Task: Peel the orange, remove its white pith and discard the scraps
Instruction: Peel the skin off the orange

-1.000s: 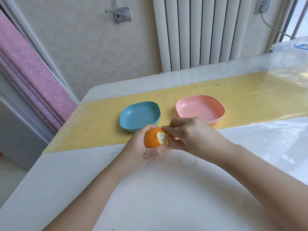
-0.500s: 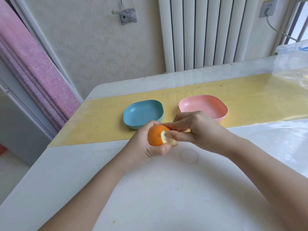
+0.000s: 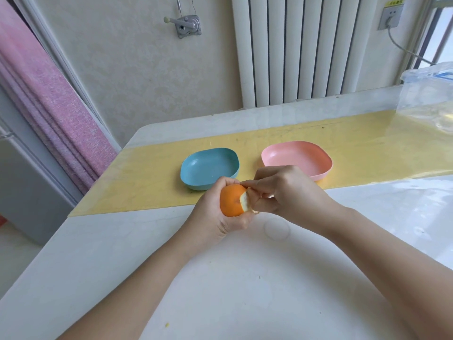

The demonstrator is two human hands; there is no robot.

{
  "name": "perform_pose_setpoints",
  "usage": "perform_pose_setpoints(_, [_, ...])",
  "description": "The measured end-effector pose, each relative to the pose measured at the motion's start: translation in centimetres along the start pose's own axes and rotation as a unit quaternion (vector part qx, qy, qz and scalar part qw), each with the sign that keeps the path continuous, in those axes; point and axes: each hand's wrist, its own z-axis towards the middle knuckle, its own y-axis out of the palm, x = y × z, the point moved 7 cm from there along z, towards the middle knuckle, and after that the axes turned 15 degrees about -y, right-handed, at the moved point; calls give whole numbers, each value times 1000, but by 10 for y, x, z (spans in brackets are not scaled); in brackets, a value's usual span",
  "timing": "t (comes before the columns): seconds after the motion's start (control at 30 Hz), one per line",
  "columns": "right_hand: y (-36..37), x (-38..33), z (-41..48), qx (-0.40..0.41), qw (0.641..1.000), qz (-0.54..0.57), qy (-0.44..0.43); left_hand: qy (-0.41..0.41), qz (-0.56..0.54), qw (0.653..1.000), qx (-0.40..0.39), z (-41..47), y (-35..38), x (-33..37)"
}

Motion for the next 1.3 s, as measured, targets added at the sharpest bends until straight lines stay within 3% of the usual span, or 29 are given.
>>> perform_pose_setpoints(0.17, [-4, 8, -4, 42, 996, 64, 46, 5, 14, 1000, 24, 1, -5, 0])
perform_pose_setpoints(0.23, [-3, 10, -4, 24, 996, 72, 55, 10, 25, 999, 41, 2, -8, -1])
perform_pose_setpoints(0.43, [10, 7, 1, -60, 996, -42, 51, 32, 80, 994, 74, 4, -9, -2])
perform_pose_setpoints(0.67, [-4, 8, -1, 51, 995, -11, 91, 49, 59, 994, 81, -4, -9, 8])
perform_pose_setpoints(0.83, [-10, 14, -8, 122, 976, 96, 153, 71, 40, 994, 77, -6, -11, 15])
perform_pose_setpoints(1.13, [-16, 17, -12, 228, 948, 125, 186, 109, -6, 991, 75, -8, -13, 21])
perform_pose_setpoints(1.2, [-15, 19, -12, 250, 932, 156, 210, 115, -38, 989, 86, -9, -12, 20])
perform_pose_setpoints(1.3, [-14, 30, -17, 307, 875, 254, 275, 122, -125, 979, 105, -10, -16, 20])
